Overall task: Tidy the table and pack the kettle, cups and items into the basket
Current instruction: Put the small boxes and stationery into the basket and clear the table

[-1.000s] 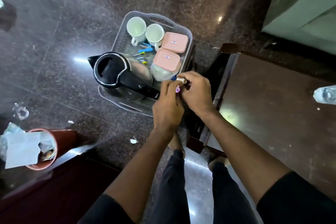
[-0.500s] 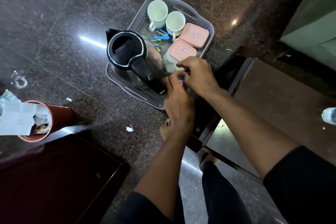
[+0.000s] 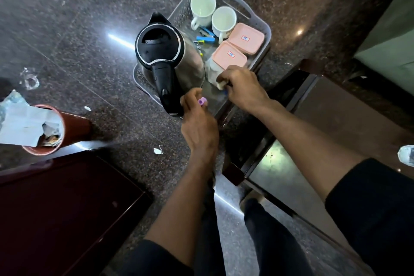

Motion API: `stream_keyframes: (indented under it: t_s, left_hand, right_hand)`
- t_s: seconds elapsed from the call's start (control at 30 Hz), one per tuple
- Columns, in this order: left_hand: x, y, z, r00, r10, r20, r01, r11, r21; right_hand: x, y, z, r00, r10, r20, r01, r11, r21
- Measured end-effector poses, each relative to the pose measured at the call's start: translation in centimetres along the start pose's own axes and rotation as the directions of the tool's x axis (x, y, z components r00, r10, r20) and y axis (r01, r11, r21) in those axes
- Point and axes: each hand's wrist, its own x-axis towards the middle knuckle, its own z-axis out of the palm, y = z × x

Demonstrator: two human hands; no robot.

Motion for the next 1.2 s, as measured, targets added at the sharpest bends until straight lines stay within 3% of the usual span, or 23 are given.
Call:
stream_keyframes:
  t_s: [0.2,0.37,0.77,1.03,1.2]
  left_hand:
    - [1.4,0.6,0.6,0.992,0.045,0.120,-0.040,0.998,-0.040]
    - [2.5,0.2,1.1,0.981,-0.066,0.183,0.063,0.998,0.022]
    - [2.9,-0.3,0.8,0.969,-0.116,0.219,0.108,0.993,0.045]
    - [3.2,0.1,0.4,0.949,-0.187,0.252,0.157,0.978,0.135]
    - [2.8,0.1,-0.2,0.938,-0.154,0.311,0.123,0.985,0.119]
  right_hand:
    - [0.8,-1.4,-0.2,0.998,-0.022,0.061,0.027,0.996,-0.083]
    - [1.3,-1.9,0.0,0.994,0.000,0.107,0.009,0.996,-0.085]
    - [1.8,-2.7,1.3,0.969,0.158,0.188,-0.137,0.983,-0.119]
    - [2.1,-3.1,0.8,0.973,0.127,0.190,-0.099,0.983,-0.154]
    - [1.9,-2.9,0.9,0.973,0.129,0.191,-0.108,0.987,-0.115]
